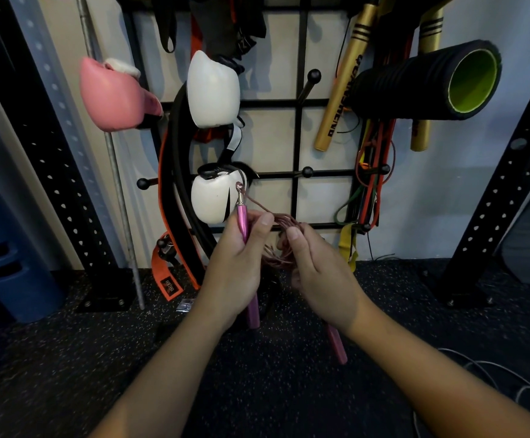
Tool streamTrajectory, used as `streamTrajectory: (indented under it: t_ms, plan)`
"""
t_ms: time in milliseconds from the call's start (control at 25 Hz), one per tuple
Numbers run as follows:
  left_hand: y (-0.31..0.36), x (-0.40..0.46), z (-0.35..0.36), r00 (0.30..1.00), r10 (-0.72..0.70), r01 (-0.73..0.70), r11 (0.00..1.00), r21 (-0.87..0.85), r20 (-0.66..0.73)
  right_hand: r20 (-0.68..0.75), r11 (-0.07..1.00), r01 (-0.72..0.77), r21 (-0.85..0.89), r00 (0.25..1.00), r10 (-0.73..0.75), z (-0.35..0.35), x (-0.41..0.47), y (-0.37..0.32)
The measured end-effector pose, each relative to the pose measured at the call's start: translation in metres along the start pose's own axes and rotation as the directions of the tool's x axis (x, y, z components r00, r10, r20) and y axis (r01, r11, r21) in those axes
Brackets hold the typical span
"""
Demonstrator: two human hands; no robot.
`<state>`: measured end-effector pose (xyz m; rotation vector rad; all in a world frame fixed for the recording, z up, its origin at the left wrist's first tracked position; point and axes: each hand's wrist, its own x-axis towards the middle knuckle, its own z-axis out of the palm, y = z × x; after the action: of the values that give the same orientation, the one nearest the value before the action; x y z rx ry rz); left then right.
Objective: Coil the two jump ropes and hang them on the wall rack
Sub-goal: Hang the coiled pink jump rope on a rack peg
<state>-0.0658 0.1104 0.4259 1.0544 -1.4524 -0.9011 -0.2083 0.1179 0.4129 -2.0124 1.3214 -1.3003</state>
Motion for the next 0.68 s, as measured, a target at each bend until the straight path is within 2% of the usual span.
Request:
streamTrajectory:
  t_ms: [160, 240, 320, 480, 560, 680]
  plan:
    - [0.001, 0.004, -0.006, 0.99, -0.007, -0.023, 0.976, 0.217, 0.138, -0.002, 0.998, -0.058, -0.024, 0.998, 0.058, -0.011, 0.0, 0.002]
    - [0.008, 0.004, -0.011, 0.981, -0.022, -0.026, 0.97, 0.243, 0.192, -0.014, 0.997, -0.068, -0.021, 0.998, 0.068, -0.018, -0.001, 0.002]
    - [0.019, 0.0, -0.009, 0.978, 0.0, -0.038, 0.983, 0.181, 0.209, -0.033, 0.997, -0.075, 0.031, 0.997, 0.076, -0.026, -0.003, -0.001]
    - [0.037, -0.003, 0.009, 0.998, 0.068, -0.068, 0.989, -0.131, -0.005, -0.029, 0.978, -0.067, 0.196, 0.997, 0.074, -0.048, 0.003, -0.012]
    - [0.046, 0.005, 0.02, 0.99, 0.098, -0.114, 0.98, -0.163, -0.104, -0.042, 0.973, -0.023, 0.229, 0.999, 0.034, -0.061, 0.013, -0.019]
    - [0.065, 0.037, 0.038, 0.981, 0.16, -0.174, 0.975, -0.136, -0.109, -0.09, 0.971, 0.012, 0.24, 0.996, 0.009, -0.086, 0.041, -0.021]
